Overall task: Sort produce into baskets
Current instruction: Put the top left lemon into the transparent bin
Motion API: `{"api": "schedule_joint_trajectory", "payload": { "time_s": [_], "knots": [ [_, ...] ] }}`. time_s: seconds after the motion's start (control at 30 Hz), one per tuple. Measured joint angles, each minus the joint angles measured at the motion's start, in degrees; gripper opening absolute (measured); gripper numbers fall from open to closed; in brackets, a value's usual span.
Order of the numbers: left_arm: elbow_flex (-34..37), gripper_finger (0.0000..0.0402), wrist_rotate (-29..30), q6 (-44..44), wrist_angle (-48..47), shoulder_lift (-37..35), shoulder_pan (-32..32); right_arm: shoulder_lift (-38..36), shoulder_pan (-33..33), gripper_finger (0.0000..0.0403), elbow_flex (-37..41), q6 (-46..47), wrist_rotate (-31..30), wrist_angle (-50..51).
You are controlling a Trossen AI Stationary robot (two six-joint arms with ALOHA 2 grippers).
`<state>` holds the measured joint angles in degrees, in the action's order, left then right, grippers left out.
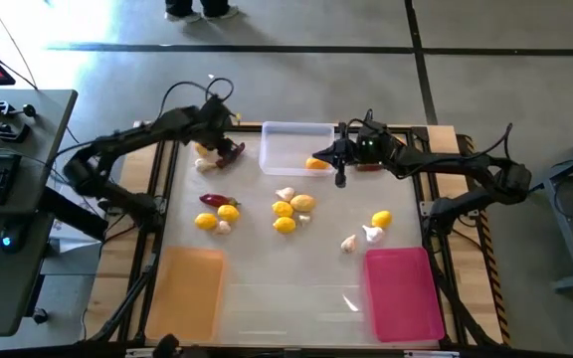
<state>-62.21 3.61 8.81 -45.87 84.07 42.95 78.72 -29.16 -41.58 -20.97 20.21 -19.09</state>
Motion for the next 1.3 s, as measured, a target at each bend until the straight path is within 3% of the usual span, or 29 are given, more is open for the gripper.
{"api": "schedule_joint_trajectory", "payload": {
  "time_s": [0.17,0.33,0.77,1.3],
  "knots": [
    [-5.3,0.0212,1.8,1.0,-7.4,7.3,1.2,0.0,-0.1,0.0000,0.0,0.5,-0.1,1.3],
    [-6.3,0.0241,4.5,-0.9,-7.5,11.4,2.9,0.0,-0.1,0.0000,0.0,2.5,0.0,0.9],
    [-6.3,0.0245,4.3,-5.0,-7.3,14.9,8.8,0.0,1.4,0.0000,0.0,5.7,-0.1,1.2],
    [-6.3,0.0245,-1.5,-6.5,-6.5,15.0,11.1,0.0,2.7,0.0000,0.0,5.5,-0.1,1.3]
  ]
}}
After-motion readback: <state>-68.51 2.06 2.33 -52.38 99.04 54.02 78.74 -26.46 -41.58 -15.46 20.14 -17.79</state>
